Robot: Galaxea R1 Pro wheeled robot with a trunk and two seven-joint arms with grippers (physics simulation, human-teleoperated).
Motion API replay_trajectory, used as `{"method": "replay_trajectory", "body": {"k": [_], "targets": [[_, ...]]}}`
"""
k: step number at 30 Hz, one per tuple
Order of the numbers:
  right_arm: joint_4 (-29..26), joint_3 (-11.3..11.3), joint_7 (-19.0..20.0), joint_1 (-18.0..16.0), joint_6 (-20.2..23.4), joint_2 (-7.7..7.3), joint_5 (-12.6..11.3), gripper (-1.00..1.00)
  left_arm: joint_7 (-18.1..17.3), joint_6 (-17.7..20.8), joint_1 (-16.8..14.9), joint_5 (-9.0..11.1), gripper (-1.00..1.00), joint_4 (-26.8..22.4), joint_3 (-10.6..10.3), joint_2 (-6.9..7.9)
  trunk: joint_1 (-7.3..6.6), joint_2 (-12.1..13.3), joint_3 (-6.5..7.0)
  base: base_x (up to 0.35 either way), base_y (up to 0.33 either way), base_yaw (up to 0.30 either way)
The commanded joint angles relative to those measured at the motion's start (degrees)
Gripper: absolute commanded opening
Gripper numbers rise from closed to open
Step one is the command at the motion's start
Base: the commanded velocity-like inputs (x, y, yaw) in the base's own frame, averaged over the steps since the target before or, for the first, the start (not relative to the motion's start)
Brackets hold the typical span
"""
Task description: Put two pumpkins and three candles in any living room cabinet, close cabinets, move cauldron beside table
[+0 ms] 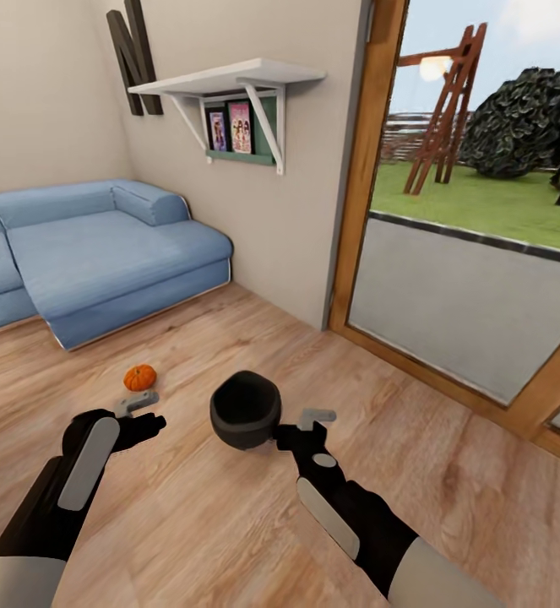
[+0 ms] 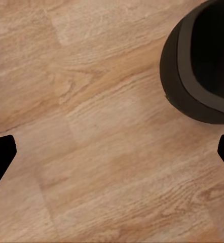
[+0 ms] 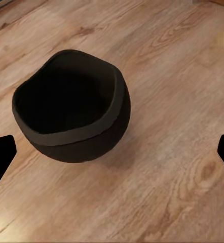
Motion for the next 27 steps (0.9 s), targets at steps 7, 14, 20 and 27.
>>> {"method": "replay_trajectory", "body": {"k": [7,14,20,27], "targets": [[-0.2,0.2,-6.2,-0.1,9.4,0.22,-1.5,1.0,0.5,0.1,0.0,0.7,1.0,0.0,-0.1,-0.02,0.03,0.0,-0.05,0.34,0.0,0.0],[-0.3,0.3,-6.4,-0.1,11.5,0.39,-8.1,1.0,0.3,0.1,0.0,0.8,1.0,0.6,-0.2,-0.08,0.03,0.0,-0.05,0.34,0.0,0.0],[-0.3,0.3,-5.8,-0.1,12.9,0.41,-8.6,1.0,0.0,0.2,0.0,2.2,1.0,1.7,-1.0,-0.07,0.03,0.0,-0.05,0.34,0.0,0.0],[-0.2,0.3,-1.1,-0.1,13.7,0.35,-8.7,1.0,-0.1,1.0,-0.1,8.8,1.0,4.2,-4.3,0.49,0.03,0.0,-0.05,0.288,0.0,0.0]]}}
